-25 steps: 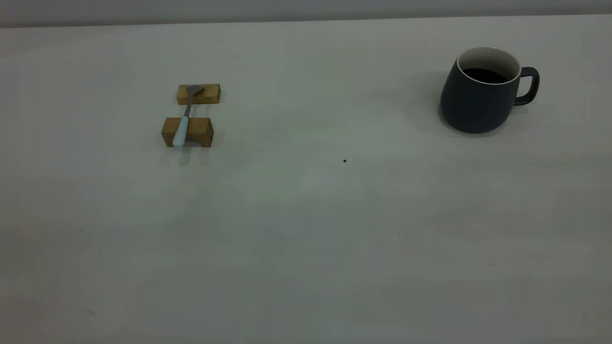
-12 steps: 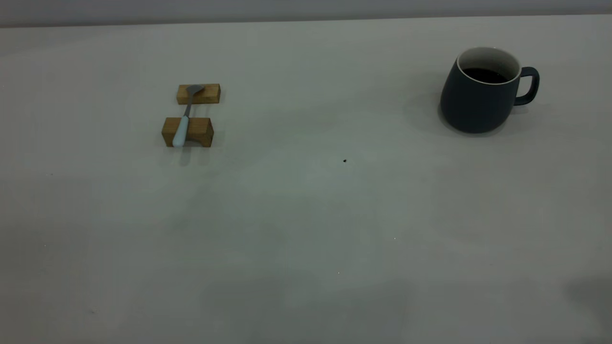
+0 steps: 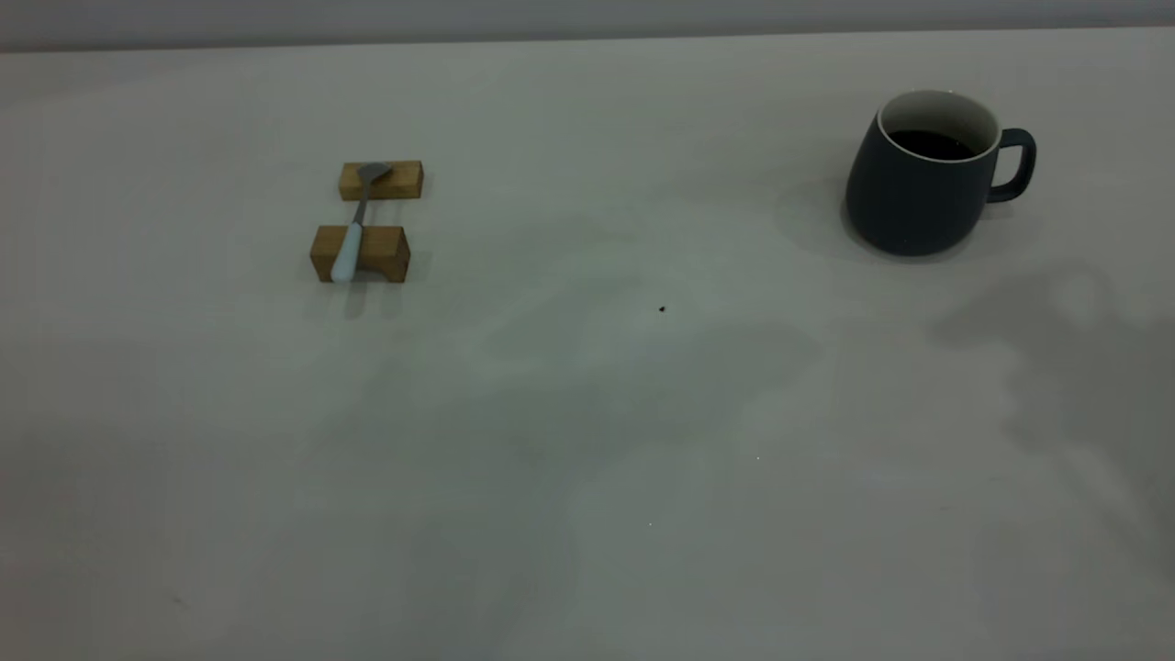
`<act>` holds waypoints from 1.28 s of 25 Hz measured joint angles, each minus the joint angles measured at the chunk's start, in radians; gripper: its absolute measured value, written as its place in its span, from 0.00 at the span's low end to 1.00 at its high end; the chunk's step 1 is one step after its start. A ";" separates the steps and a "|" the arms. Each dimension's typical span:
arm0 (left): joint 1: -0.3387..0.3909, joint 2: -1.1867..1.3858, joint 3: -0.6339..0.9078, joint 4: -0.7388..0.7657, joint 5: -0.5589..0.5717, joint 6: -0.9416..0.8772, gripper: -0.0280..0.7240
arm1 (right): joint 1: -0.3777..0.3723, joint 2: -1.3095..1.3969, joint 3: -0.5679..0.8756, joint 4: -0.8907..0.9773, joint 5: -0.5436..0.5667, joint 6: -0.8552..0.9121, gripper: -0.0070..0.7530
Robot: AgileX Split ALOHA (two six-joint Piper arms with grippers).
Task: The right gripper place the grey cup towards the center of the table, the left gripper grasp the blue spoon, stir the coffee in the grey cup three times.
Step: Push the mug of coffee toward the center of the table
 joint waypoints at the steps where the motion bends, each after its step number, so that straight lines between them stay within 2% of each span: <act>1: 0.000 0.000 0.000 0.000 0.000 0.000 0.52 | 0.000 0.046 -0.028 0.002 -0.003 -0.040 0.79; 5: 0.000 0.000 0.000 0.000 0.000 0.000 0.52 | 0.000 0.192 -0.103 -0.011 -0.044 -0.182 0.79; 12: 0.000 0.000 0.000 0.000 0.000 0.000 0.52 | 0.000 0.408 -0.190 -0.041 -0.178 -0.367 0.79; 23: 0.000 0.000 0.000 0.000 0.000 0.000 0.52 | 0.001 0.654 -0.371 -0.156 -0.251 -0.475 0.79; 32: 0.000 0.000 0.000 0.000 0.000 0.000 0.52 | 0.048 0.764 -0.408 -0.165 -0.338 -0.600 0.79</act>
